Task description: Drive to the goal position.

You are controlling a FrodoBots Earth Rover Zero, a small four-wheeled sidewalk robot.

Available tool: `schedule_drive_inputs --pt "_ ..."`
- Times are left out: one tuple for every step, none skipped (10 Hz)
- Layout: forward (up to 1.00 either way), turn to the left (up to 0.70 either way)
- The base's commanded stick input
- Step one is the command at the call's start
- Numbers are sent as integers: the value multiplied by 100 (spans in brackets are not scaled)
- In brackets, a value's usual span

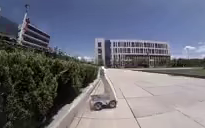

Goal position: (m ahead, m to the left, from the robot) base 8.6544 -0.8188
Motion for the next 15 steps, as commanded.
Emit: schedule_drive_inputs --pt "58 -16" --pt "70 -34" --pt "70 -34" --pt "70 -34" --pt "70 -34" --pt "70 -34" --pt "70 -34" --pt "70 -34" --pt "70 -34" --pt "70 -34" --pt "70 -34" --pt "70 -34" --pt "70 -34" --pt "70 -34" --pt "70 -25"
